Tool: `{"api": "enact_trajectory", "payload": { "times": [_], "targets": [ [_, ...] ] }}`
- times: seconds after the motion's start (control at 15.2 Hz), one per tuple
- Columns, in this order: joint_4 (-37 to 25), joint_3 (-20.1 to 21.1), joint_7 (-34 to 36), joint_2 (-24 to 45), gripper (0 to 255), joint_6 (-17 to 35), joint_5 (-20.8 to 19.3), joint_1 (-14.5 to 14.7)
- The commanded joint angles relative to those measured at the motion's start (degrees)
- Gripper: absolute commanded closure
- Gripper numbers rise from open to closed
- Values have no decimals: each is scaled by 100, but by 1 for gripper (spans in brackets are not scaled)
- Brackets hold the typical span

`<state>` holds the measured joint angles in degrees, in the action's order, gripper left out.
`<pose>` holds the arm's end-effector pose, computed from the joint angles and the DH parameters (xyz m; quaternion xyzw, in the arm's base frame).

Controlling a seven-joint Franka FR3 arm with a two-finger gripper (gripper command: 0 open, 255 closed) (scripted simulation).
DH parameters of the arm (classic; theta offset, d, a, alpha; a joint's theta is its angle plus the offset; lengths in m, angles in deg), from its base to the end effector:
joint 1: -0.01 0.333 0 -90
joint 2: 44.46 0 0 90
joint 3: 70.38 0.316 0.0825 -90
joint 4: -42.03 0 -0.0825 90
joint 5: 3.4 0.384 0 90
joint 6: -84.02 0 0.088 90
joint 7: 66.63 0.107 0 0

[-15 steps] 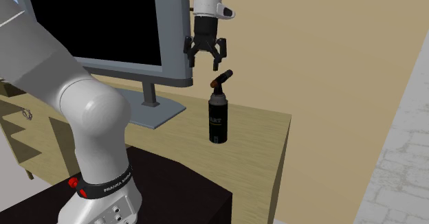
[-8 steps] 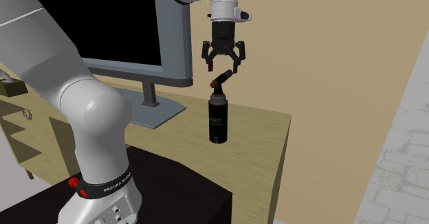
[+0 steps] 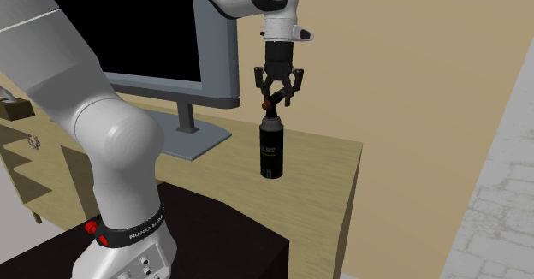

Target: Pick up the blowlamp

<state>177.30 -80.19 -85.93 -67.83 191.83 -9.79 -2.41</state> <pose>0.4067 -0.1005 0.4734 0.9952 0.0888 -0.0412 0.0080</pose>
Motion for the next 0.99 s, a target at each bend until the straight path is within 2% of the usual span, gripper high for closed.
{"api": "enact_trajectory", "payload": {
  "times": [0.0,0.53,0.92],
  "targets": [
    [29,17,-1,11,255,6,-10,11],
    [19,10,4,44,255,28,-8,22],
    [-373,22,-5,-43,255,-450,2,50]
  ]
}}
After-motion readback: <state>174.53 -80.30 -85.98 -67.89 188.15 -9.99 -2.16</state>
